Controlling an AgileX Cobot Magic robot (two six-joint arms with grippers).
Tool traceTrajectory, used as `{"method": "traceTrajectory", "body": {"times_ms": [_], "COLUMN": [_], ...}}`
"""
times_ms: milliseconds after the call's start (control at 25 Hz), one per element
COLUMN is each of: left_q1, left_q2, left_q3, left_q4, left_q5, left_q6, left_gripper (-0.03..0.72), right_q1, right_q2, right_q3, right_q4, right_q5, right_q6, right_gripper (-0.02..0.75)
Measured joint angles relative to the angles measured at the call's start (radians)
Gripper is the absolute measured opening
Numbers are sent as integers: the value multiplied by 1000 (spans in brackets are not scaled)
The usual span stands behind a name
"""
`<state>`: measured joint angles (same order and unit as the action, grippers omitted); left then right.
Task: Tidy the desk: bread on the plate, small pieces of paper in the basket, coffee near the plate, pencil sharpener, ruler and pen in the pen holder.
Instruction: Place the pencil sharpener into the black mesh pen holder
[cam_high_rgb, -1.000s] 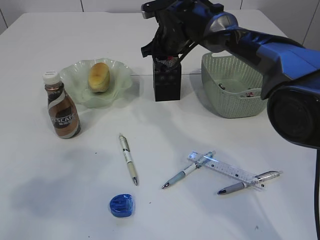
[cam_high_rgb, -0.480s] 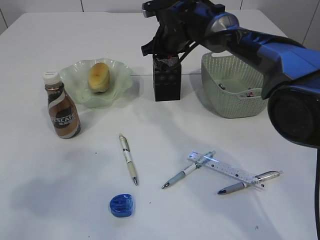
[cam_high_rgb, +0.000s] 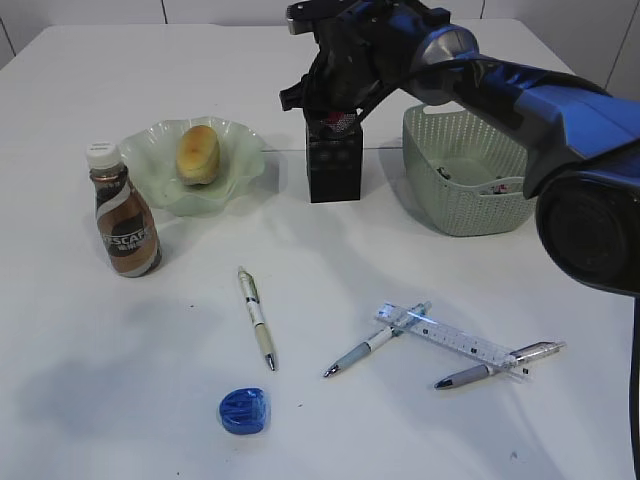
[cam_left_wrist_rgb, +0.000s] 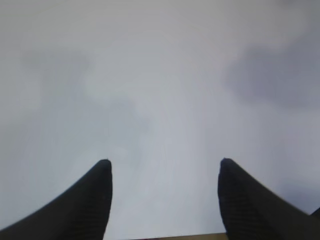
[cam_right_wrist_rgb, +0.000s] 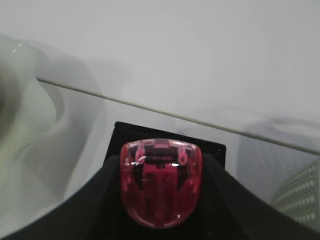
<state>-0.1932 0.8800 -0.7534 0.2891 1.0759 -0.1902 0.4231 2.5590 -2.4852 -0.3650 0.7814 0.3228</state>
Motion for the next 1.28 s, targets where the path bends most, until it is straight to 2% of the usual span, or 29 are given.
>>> {"method": "traceTrajectory", "body": {"times_ms": [120, 480, 840, 1280], "left_q1": [0, 0, 0, 0], "left_q2": [0, 0, 0, 0], "left_q3": [0, 0, 0, 0], "left_q4": [0, 0, 0, 0], "left_q5": [4, 7, 16, 87], "left_q6": [0, 0, 0, 0], "left_gripper": [467, 467, 467, 467], "right_q1": [0, 0, 0, 0], "right_q2": [0, 0, -78, -268], "right_q3": [0, 0, 0, 44], "right_q4": [0, 0, 4, 49], "right_q5": [2, 18, 149, 425], "right_q6": [18, 23, 25, -18], "right_gripper": [430, 441, 441, 441]}}
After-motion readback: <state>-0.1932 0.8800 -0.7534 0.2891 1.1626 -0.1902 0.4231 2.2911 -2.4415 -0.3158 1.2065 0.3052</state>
